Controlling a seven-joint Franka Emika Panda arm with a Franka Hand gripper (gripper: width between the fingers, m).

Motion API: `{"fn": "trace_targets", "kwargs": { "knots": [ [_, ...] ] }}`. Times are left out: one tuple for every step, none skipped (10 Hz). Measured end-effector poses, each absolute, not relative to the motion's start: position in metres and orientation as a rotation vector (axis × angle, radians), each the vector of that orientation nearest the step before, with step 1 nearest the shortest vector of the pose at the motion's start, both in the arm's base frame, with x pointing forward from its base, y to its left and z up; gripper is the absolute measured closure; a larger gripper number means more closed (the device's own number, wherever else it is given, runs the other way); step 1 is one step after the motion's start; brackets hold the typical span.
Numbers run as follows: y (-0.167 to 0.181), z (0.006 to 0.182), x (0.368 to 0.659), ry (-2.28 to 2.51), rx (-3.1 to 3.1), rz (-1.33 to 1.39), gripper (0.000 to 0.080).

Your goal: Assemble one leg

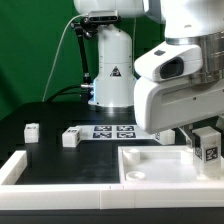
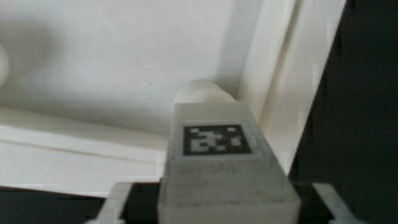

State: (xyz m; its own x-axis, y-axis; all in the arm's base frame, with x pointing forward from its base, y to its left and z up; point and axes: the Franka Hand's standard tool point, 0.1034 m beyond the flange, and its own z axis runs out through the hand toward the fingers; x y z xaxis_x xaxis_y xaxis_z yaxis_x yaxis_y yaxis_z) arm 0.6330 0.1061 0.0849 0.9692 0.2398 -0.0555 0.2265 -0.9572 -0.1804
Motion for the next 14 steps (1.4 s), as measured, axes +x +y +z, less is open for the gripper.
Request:
{"fn": "trace_targets", "kwargs": {
  "knots": [
    [0.1061,0.0849,0.6330,-0.343,-2.946,0.115,0.0510],
    [0.1062,0.0848,0.6328,-0.290,-2.953,0.120,0.0510],
    [0.1079,0.0833,0.6329,-0.089,-2.962,0.116,0.0510],
    [0.1084,0.0828,0.6323,0.109,-2.958,0.103,0.0510],
    [0.1084,0.0828,0.6319,0.242,-2.948,0.099,0.0510],
    [0.1079,0.0826,0.6316,0.456,-2.925,0.110,0.0509],
    [0.1070,0.0823,0.6316,0.619,-2.892,0.123,0.0509],
    [0.1067,0.0823,0.6316,0.755,-2.862,0.135,0.0509],
    [0.1065,0.0822,0.6317,0.903,-2.823,0.148,0.0509],
    [0.1066,0.0822,0.6311,1.014,-2.789,0.154,0.0509],
    [0.1073,0.0825,0.6302,1.198,-2.722,0.168,0.0509],
    [0.1087,0.0825,0.6296,1.381,-2.643,0.185,0.0509],
    [0.1102,0.0826,0.6293,1.636,-2.515,0.200,0.0509],
    [0.1107,0.0827,0.6294,1.706,-2.476,0.203,0.0509]
  ]
}}
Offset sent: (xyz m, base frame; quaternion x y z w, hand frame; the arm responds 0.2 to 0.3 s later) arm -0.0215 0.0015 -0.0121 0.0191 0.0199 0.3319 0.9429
